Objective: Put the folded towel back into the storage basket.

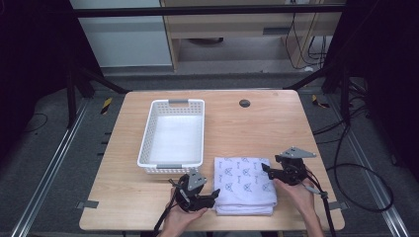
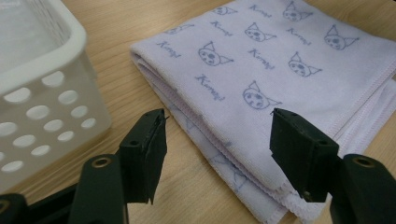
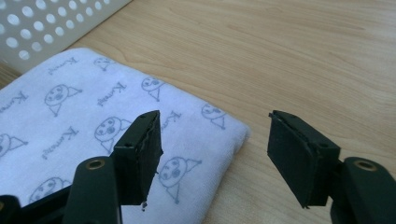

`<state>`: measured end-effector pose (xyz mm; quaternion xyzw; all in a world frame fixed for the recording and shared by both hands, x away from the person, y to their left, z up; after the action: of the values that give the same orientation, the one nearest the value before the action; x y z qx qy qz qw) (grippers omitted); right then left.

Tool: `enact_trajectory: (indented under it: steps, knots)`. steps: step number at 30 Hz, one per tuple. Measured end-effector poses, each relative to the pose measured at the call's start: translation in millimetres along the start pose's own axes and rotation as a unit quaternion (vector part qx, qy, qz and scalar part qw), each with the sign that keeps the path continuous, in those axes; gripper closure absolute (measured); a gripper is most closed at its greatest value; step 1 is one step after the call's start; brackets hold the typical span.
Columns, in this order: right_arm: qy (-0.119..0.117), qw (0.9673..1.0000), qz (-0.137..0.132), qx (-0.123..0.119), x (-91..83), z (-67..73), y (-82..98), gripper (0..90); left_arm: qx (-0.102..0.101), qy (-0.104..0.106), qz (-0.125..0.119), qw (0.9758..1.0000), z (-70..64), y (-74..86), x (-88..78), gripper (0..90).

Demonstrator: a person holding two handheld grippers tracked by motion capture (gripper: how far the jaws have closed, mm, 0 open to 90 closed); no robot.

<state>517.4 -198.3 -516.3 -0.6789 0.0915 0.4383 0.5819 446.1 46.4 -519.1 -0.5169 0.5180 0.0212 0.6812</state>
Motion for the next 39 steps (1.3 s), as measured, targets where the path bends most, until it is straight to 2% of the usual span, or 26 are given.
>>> enact_trajectory:
  steps: [9,17,24,29,35,39]
  knots:
    - [-0.007,0.9998,0.018,-0.003,7.9,1.8,6.0,36.8,0.002,-0.005,0.012,0.9999,-1.1,4.9,12.3,34.2]
    - [-0.014,0.9994,0.032,-0.003,14.7,4.7,11.0,38.9,-0.002,0.002,0.019,0.9998,-2.7,8.5,21.0,31.4]
    - [-0.022,0.9987,0.045,-0.002,19.4,7.3,14.8,40.9,-0.012,0.008,0.023,0.9996,-2.6,11.3,27.3,29.9]
    - [-0.023,0.9985,0.049,-0.003,22.0,7.1,16.3,40.9,-0.013,0.006,0.026,0.9996,-2.7,12.5,30.2,29.5]
    - [-0.022,0.9983,0.054,-0.005,26.1,7.3,18.2,40.8,-0.022,0.014,0.029,0.9992,-2.4,13.3,32.8,29.3]
    - [-0.028,0.9981,0.054,0.004,27.2,6.6,19.1,40.5,-0.028,0.017,0.033,0.9989,-2.8,13.3,34.6,29.3]
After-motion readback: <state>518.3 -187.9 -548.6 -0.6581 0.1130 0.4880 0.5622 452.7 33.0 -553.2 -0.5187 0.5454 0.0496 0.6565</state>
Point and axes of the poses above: each handheld gripper's, and its own axes: x roughly forward along the jaws, y roughly out of its underside, z roughly to its left, the point moved 8 cm from there along x, roughly forward along the jaws, and after that the axes turned 8 degrees about z, right-handed, at the moved point
